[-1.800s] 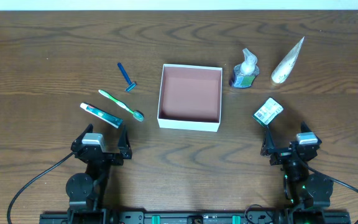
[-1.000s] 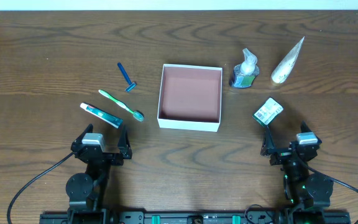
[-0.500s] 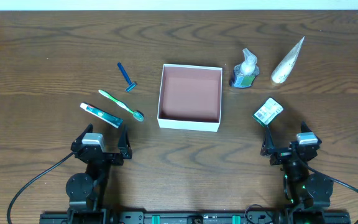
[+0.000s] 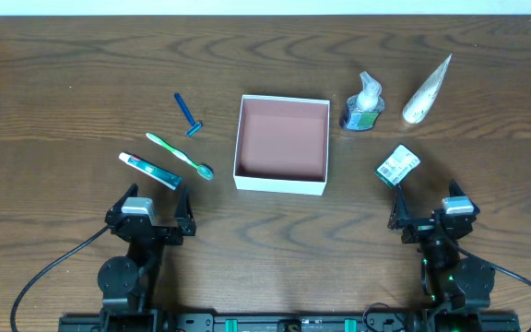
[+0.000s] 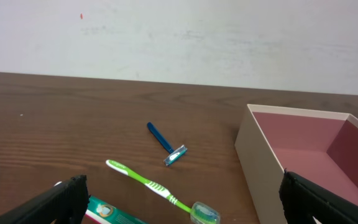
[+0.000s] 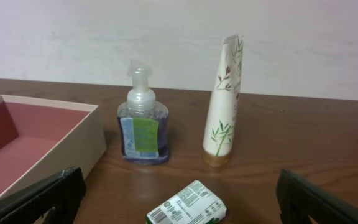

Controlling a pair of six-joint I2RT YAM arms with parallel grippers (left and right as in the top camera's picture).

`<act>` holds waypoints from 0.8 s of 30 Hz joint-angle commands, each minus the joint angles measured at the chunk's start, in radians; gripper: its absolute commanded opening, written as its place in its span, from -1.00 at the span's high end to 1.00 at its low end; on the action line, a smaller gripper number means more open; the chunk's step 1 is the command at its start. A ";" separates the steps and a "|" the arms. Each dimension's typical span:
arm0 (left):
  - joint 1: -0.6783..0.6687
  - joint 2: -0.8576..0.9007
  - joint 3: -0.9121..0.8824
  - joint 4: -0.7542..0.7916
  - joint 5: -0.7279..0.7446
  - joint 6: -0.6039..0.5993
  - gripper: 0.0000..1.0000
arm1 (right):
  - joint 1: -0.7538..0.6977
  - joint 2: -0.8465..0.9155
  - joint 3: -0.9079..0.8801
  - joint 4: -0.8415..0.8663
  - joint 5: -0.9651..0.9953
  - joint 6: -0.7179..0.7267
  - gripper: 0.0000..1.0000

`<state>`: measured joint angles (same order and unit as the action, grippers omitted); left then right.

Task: Pack container

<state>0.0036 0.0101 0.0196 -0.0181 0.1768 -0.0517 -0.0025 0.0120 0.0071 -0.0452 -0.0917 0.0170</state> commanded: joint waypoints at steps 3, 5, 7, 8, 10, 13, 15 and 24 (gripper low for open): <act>-0.003 -0.006 -0.016 -0.037 0.014 -0.001 -0.96 | -0.010 -0.006 -0.002 0.002 -0.157 0.057 -0.99; -0.003 -0.006 -0.016 -0.037 0.014 -0.001 -0.96 | -0.010 -0.006 0.001 0.000 -0.220 0.078 -0.98; -0.003 -0.006 -0.016 -0.037 0.014 -0.001 -0.96 | -0.010 -0.005 0.019 -0.020 -0.231 0.116 -0.99; -0.003 -0.006 -0.016 -0.037 0.014 -0.001 -0.96 | -0.010 0.000 0.035 -0.033 -0.231 0.123 -0.98; -0.003 -0.006 -0.016 -0.037 0.014 -0.001 -0.96 | -0.010 0.016 0.079 -0.058 -0.231 0.124 -0.99; -0.003 -0.006 -0.016 -0.037 0.014 -0.001 -0.96 | -0.010 0.080 0.174 -0.092 -0.235 0.107 -0.99; -0.003 -0.006 -0.016 -0.037 0.014 -0.001 -0.96 | -0.010 0.153 0.249 -0.108 -0.263 0.083 -0.99; -0.003 -0.006 -0.016 -0.037 0.014 -0.001 -0.96 | -0.010 0.771 0.773 -0.327 -0.518 -0.043 -0.99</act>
<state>0.0036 0.0101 0.0208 -0.0193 0.1768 -0.0517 -0.0025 0.6350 0.6460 -0.3119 -0.4957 0.0422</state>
